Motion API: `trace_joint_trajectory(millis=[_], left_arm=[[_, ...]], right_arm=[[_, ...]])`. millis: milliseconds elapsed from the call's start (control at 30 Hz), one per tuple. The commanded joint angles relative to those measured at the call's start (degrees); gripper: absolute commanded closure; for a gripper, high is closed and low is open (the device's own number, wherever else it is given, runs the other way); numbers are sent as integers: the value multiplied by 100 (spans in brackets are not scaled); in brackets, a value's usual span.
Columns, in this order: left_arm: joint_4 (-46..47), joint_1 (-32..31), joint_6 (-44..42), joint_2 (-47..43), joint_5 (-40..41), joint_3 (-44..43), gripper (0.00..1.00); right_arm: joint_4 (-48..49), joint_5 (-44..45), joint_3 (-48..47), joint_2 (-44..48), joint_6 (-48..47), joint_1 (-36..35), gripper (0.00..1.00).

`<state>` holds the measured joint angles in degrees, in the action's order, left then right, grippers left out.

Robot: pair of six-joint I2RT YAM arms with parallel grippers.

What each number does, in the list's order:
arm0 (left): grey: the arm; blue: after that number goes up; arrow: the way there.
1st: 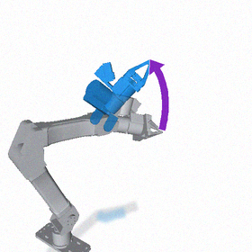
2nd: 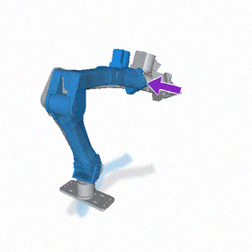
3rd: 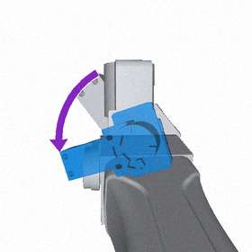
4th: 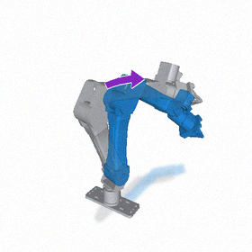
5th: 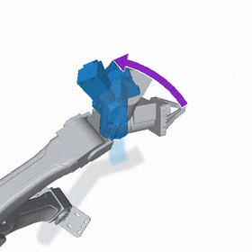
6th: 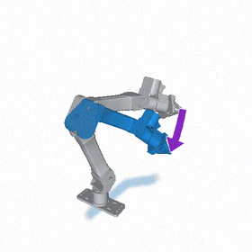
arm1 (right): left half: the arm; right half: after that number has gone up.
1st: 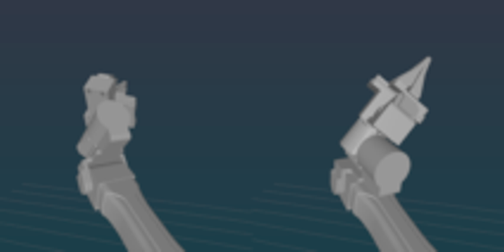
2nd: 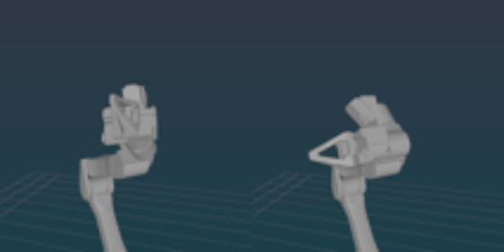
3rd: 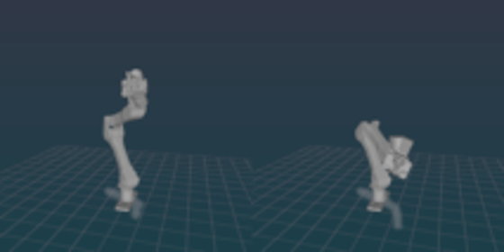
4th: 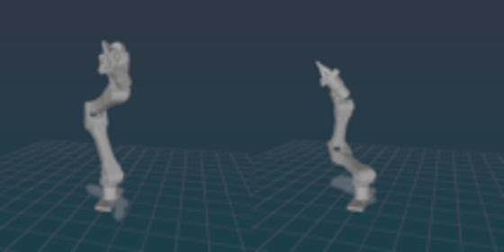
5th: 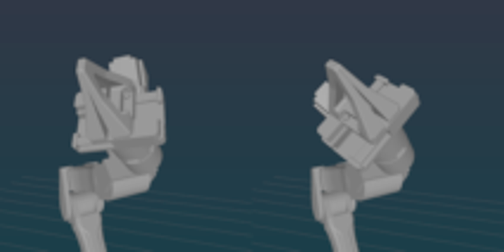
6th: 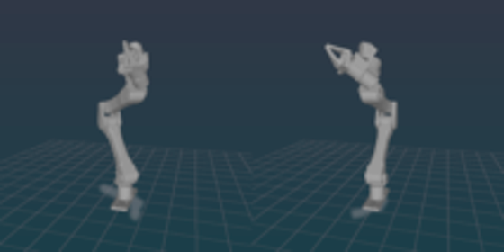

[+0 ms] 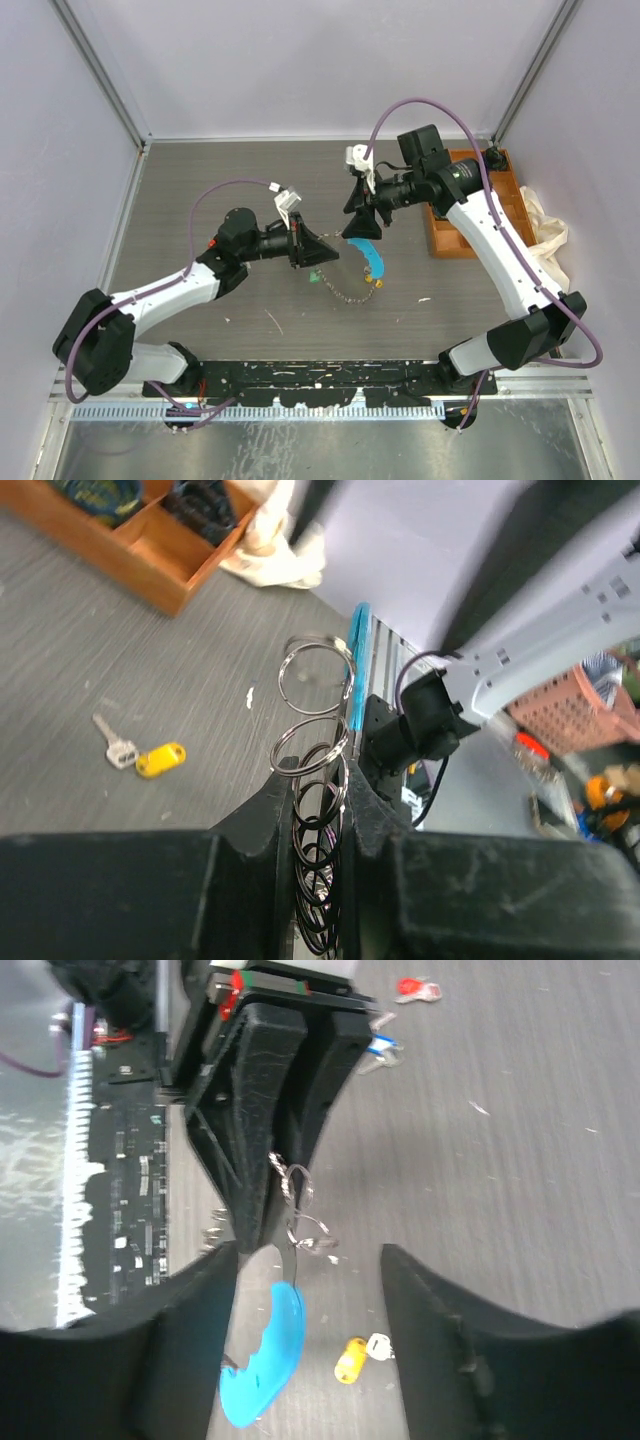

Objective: Remove the keys from the keyring

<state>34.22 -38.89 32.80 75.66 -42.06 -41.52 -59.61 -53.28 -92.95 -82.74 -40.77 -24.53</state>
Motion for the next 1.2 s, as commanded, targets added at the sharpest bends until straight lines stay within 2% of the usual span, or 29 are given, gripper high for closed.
trace_joint_trajectory(millis=[0, 100, 167, 267, 433, 533, 633, 733, 833, 900, 933, 1033, 1100, 1167], left_arm=[[-907, -17, 1056, -562, 1290, -138, 100], [-1778, -21, 1615, -869, 2190, -185, 100], [-2436, -17, 2062, -1025, 2850, -326, 100], [-3350, -15, 2632, -1009, 3417, -788, 100], [-5081, -20, 3789, -548, 3905, -1836, 100], [-6289, -21, 3965, -245, 4281, -2610, 100], [-6498, -19, 4164, -164, 4577, -2719, 100], [-6384, -25, 4355, -243, 4716, -2740, 100], [-6182, -28, 4124, -245, 4704, -2883, 100], [-5933, -29, 3528, -409, 4676, -2930, 100], [-5633, -30, 3195, -569, 4621, -2844, 100], [-3554, -31, 2257, -1200, 4409, -1851, 100], [-1977, -33, 1702, -1609, 4200, -1049, 100], [-891, -34, 1363, -1805, 3940, -529, 100]], right_arm=[[709, 597, -360, 305, 675, 211, 22], [604, 420, -544, 428, 481, 254, 12], [591, -74, -343, 559, 307, 253, 10], [991, -535, 400, 775, 321, 193, 9], [1868, 199, 1159, 861, 627, 12, 7], [2228, 634, 1354, 878, 716, -157, 5], [2491, 1090, 1538, 865, 721, -391, 0], [2715, 1340, 1649, 843, 762, -615, 0], [2786, 1342, 1503, 760, 1087, -618, 0], [2667, 813, 1164, 711, 1408, -287, 0], [2681, 291, 1019, 693, 1708, 100, 0], [3225, -1115, 875, 620, 2980, 1297, 0], [3595, -1260, 1044, 682, 3495, 1559, 0], [4220, -1241, 1421, 796, 4080, 1549, 0]])
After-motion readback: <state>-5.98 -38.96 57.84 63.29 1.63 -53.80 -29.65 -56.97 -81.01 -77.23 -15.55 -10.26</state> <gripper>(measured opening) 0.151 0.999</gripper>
